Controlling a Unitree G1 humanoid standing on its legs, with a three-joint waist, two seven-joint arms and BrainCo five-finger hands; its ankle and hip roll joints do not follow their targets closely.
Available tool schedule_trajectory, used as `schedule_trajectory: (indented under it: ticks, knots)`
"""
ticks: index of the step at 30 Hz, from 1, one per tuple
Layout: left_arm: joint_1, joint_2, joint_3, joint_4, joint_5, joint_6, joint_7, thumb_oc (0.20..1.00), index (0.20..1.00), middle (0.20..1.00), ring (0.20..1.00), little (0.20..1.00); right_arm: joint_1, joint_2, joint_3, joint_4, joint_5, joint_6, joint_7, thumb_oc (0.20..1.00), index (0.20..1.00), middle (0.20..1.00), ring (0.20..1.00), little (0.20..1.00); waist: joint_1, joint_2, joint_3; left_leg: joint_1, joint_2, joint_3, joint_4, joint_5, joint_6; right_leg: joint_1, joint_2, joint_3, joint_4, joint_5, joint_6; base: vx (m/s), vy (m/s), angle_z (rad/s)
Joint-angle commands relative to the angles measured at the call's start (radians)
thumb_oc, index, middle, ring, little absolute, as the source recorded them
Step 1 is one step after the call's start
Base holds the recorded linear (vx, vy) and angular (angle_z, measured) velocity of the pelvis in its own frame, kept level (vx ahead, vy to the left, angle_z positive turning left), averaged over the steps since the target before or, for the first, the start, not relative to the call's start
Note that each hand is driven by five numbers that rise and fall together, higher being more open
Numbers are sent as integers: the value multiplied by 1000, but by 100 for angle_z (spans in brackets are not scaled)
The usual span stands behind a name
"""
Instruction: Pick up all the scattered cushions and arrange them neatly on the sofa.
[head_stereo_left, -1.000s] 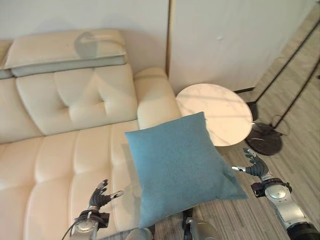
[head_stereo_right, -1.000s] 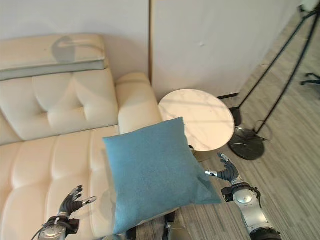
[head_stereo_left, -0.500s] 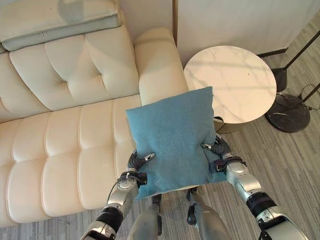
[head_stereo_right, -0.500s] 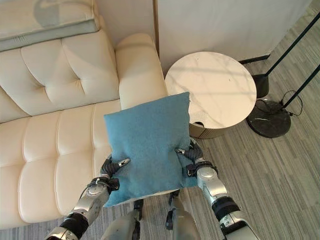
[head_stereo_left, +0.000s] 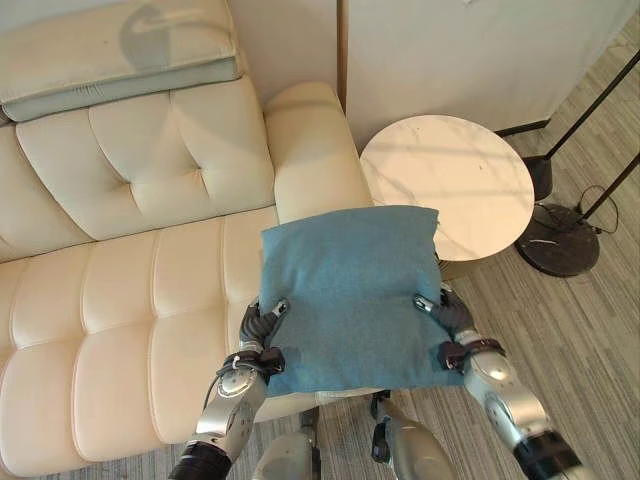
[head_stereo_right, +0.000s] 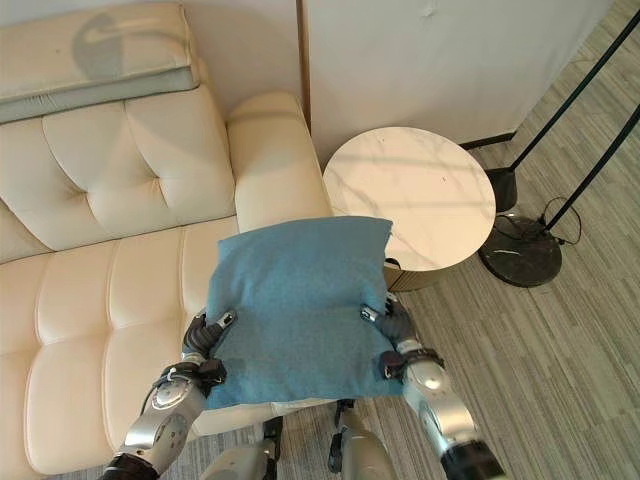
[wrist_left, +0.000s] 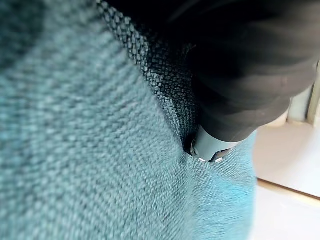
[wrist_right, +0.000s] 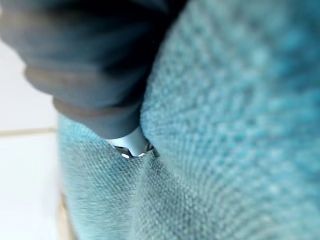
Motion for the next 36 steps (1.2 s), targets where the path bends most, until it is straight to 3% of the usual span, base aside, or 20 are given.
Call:
schedule_trajectory:
  ticks: [1, 3, 5, 6, 9, 12, 14, 15, 17, 18, 21, 25, 28, 29, 30, 31, 32, 36]
  knots:
    - [-43, -8, -12, -156, 58, -76, -98, 200, 200, 200, 200, 200, 50, 29, 6, -152, -13, -82, 82, 200, 200, 200, 200, 200, -30, -13, -138, -12, -6, 35, -7, -43, -20, 77, -6, 50, 24, -139, 109, -88, 156, -36]
    - [-41, 1, -2, -177, 71, -79, -100, 200, 200, 200, 200, 200, 57, 24, -6, -172, -31, -89, 84, 200, 200, 200, 200, 200, -34, -18, -133, -12, -5, 47, -7, -40, -17, 64, -7, 59, 40, -135, 117, -149, 74, -45]
    - [-49, 29, 19, -219, 120, -96, -83, 200, 200, 200, 200, 200, 39, 6, -27, -234, -119, -108, 69, 200, 200, 200, 200, 200, -46, -28, -84, -24, 3, 74, -7, -24, -3, -29, -8, 84, 162, -99, 160, -319, 64, -49]
    - [-50, 29, 19, -219, 121, -96, -83, 200, 200, 200, 200, 200, 38, 6, -27, -234, -120, -108, 69, 200, 200, 200, 200, 200, -44, -28, -84, -26, 2, 76, -7, -24, -3, -34, -8, 86, 168, -101, 160, -405, 27, -51]
    - [-64, 70, 45, -271, 163, -120, -85, 200, 200, 200, 200, 200, 46, 14, -58, -296, -148, -149, 53, 200, 200, 200, 200, 200, -24, -11, -57, -89, 27, 74, 24, 24, 3, -14, -19, 54, 369, -215, 118, -395, -3, -23]
    - [-48, 80, 60, -301, 157, -125, -104, 200, 200, 200, 200, 200, 50, 15, -79, -320, -151, -155, 63, 200, 200, 200, 200, 200, -1, -2, -95, -141, 18, 42, 30, 65, 4, 63, 24, 124, 517, -262, 101, -271, -72, 22]
    - [-33, 81, 72, -301, 165, -126, -94, 200, 200, 200, 200, 200, 36, 13, -81, -298, -174, -156, 45, 200, 200, 200, 200, 200, 21, 4, -117, -169, 20, 36, 22, 95, -5, 115, 46, 148, 513, -264, 96, -234, -117, 38]
    - [-36, 80, 70, -308, 160, -128, -91, 200, 200, 200, 200, 200, 27, 13, -85, -292, -169, -155, 44, 200, 200, 200, 200, 200, 37, 2, -123, -198, 16, 29, 12, 122, -19, 187, 63, 151, 412, -358, 64, -280, -147, 33]
    - [-48, 76, 78, -307, 155, -137, -82, 200, 200, 200, 200, 200, 0, 6, -79, -280, -149, -159, 36, 200, 200, 200, 200, 200, 46, 16, -120, -260, 18, 17, -1, 179, -66, 202, 106, 169, 303, -397, 26, -370, -152, 34]
    - [-49, 67, 74, -311, 147, -139, -89, 200, 200, 200, 200, 200, -2, -2, -89, -285, -147, -163, 28, 200, 200, 200, 200, 200, 46, 28, -118, -295, 17, 26, -7, 176, -75, 211, 129, 183, 241, -423, 6, -412, -133, 58]
    - [-61, 51, 56, -298, 147, -141, -93, 200, 200, 200, 200, 200, -19, -25, -101, -280, -161, -169, 10, 200, 200, 200, 200, 200, 41, 44, -102, -315, 11, 27, -7, 154, -88, 197, 133, 164, 201, -401, -2, -322, -42, 55]
    - [-67, 46, 25, -311, 147, -137, -133, 200, 200, 200, 200, 200, -8, -50, -107, -298, -181, -158, 17, 200, 200, 200, 200, 200, -11, 10, -89, -250, -12, 58, 215, -4, -34, 141, 47, 71, 156, -304, 21, -406, 15, 67]
    - [-81, 34, 4, -300, 136, -138, -141, 200, 200, 200, 200, 200, 3, -51, -110, -301, -191, -163, 18, 200, 200, 200, 200, 200, -42, -8, -106, -150, 22, 110, 283, -115, -29, 123, 7, 11, 107, -262, 36, -198, 41, 52]
    - [-87, 31, -4, -296, 133, -139, -141, 200, 200, 200, 200, 200, 7, -48, -117, -304, -191, -166, 20, 200, 200, 200, 200, 200, -56, -7, -117, -106, 49, 157, 262, -122, -36, 120, -3, -20, 94, -254, 43, -107, 58, 94]
    - [-88, 31, -4, -295, 133, -139, -141, 200, 200, 200, 200, 200, 7, -48, -117, -304, -191, -166, 21, 200, 200, 200, 200, 200, -57, -8, -118, -107, 48, 157, 257, -117, -36, 118, -4, -21, 92, -252, 42, -117, 126, 87]
    - [-100, 33, -14, -284, 129, -137, -147, 200, 200, 200, 200, 200, 21, -41, -132, -305, -185, -169, 20, 200, 200, 200, 200, 200, -79, 9, -144, -32, 96, 248, 179, -108, -58, 110, -20, -93, 51, -230, 63, -81, 136, 91]
    - [-99, 33, -19, -284, 133, -134, -149, 200, 200, 200, 200, 200, 31, -39, -140, -309, -190, -169, 19, 200, 200, 200, 200, 200, -91, 21, -155, -2, 108, 277, 112, -87, -68, 116, -24, -122, 35, -222, 68, -75, 194, 98]
    - [-91, 42, -16, -276, 166, -121, -163, 200, 200, 200, 200, 200, 25, -26, -137, -287, -182, -156, 16, 200, 200, 200, 200, 200, -98, 30, -161, 19, 85, 240, 37, -65, -74, 139, -41, -154, 1, -187, 86, 17, 172, 105]
